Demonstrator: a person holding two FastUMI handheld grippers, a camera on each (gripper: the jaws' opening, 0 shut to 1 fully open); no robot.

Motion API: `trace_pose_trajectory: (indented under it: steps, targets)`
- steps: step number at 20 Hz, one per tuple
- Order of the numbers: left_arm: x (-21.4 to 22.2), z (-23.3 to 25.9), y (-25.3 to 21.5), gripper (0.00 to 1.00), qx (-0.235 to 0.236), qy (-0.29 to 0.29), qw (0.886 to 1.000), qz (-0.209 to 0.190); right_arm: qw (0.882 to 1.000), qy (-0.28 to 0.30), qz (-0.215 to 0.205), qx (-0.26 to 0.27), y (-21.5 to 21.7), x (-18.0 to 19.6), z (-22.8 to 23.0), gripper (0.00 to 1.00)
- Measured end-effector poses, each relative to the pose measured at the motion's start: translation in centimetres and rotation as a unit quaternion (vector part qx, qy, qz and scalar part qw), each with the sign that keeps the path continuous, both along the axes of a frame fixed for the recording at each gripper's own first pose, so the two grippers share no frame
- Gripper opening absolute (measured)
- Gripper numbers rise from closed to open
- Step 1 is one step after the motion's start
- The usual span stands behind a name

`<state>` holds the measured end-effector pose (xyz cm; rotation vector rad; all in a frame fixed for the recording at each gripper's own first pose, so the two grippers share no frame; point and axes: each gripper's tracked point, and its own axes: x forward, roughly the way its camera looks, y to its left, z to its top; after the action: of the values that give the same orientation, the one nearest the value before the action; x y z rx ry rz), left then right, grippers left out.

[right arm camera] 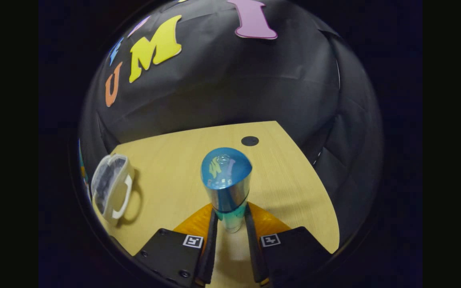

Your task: First open the suitcase, pack the skin care products into it, and then close the suitcase.

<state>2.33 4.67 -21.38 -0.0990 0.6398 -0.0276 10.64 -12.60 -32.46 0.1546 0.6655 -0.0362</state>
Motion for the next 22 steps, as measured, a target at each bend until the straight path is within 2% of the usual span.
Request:
trace_pose_trajectory:
  steps: [7, 10, 12, 14, 15, 16, 18, 21, 22]
  targets:
    - [2.4, -7.2, 2.7, 0.40, -0.043, 0.073, 0.995, -0.052, 0.997, -0.065, 0.044, 0.009, 0.4, -6.3, 13.8, 0.32]
    - [3.3, -9.9, 3.1, 0.40, -0.053, 0.108, 0.991, -0.062, 0.996, -0.085, 0.029, 0.019, 0.6, -9.2, 18.1, 0.29]
    - [3.6, -11.5, 2.9, 0.40, -0.071, 0.139, 0.986, -0.059, 0.995, -0.092, 0.013, 0.029, 0.8, -10.9, 19.7, 0.29]
    - [3.6, -12.6, 3.3, 0.40, -0.069, 0.173, 0.981, -0.049, 0.995, -0.094, -0.002, 0.035, 1.0, -12.3, 20.4, 0.29]
    - [3.6, -13.3, 3.5, 0.40, -0.066, 0.190, 0.979, -0.045, 0.995, -0.094, -0.006, 0.034, 1.1, -12.8, 20.6, 0.32]
    - [3.4, -13.8, 3.8, 0.40, -0.059, 0.211, 0.975, -0.039, 0.995, -0.095, -0.009, 0.032, 1.1, -13.3, 20.6, 0.29]
    - [4.1, -13.9, 3.8, 0.41, -0.053, 0.229, 0.971, -0.034, 0.995, -0.094, -0.010, 0.033, 1.4, -14.1, 20.7, 0.32]
    - [4.6, -14.7, 4.2, 0.40, -0.028, 0.275, 0.961, -0.026, 0.995, -0.091, -0.009, 0.038, 2.3, -14.5, 20.7, 0.32]
    - [4.5, -15.1, 4.3, 0.40, -0.017, 0.291, 0.956, -0.030, 0.995, -0.092, -0.007, 0.038, 2.6, -14.4, 20.7, 0.29]
